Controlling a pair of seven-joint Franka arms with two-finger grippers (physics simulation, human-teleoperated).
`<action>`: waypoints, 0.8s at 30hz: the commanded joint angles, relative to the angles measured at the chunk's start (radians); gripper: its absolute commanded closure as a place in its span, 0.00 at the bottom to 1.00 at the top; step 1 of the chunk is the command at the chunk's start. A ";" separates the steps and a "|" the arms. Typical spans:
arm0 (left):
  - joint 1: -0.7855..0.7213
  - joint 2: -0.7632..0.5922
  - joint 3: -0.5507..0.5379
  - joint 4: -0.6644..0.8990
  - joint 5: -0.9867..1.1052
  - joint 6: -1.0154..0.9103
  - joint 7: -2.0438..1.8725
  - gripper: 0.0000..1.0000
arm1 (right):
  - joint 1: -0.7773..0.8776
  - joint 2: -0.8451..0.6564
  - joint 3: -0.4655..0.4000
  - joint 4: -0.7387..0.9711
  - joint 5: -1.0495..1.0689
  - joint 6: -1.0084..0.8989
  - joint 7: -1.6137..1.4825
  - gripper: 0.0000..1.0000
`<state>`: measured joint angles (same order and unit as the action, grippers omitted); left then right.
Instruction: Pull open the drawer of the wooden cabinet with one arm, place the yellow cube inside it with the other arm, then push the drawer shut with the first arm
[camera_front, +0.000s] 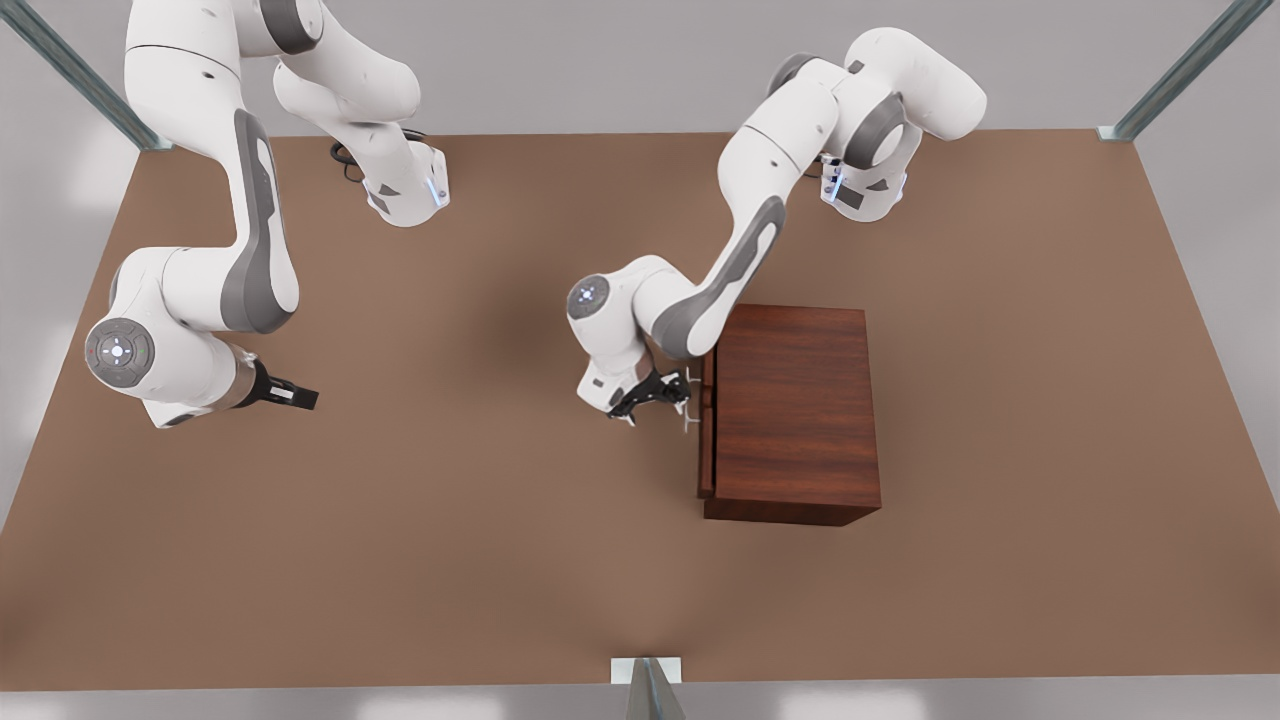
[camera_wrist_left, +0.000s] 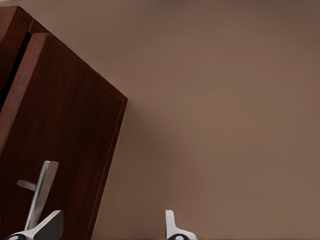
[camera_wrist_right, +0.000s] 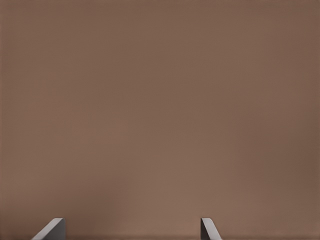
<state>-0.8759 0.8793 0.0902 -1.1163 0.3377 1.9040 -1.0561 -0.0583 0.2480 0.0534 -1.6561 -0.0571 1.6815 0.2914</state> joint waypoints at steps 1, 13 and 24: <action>0.005 -0.002 0.000 0.000 0.001 -0.003 0.061 0.00 | 0.000 -0.001 0.000 0.001 0.000 0.000 -0.002 0.00; 0.018 -0.017 0.002 -0.037 0.004 -0.013 0.096 0.00 | 0.000 0.004 0.000 0.015 0.002 -0.002 0.003 0.00; 0.480 -0.519 0.016 -0.171 -0.454 -0.419 0.916 0.00 | 0.011 0.030 0.016 0.096 -0.003 -0.160 -0.008 0.00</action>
<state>-0.4547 0.3989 0.1059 -1.2746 0.0250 1.7032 -0.8744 -0.0510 0.2742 0.0683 -1.5746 -0.0586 1.6268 0.2914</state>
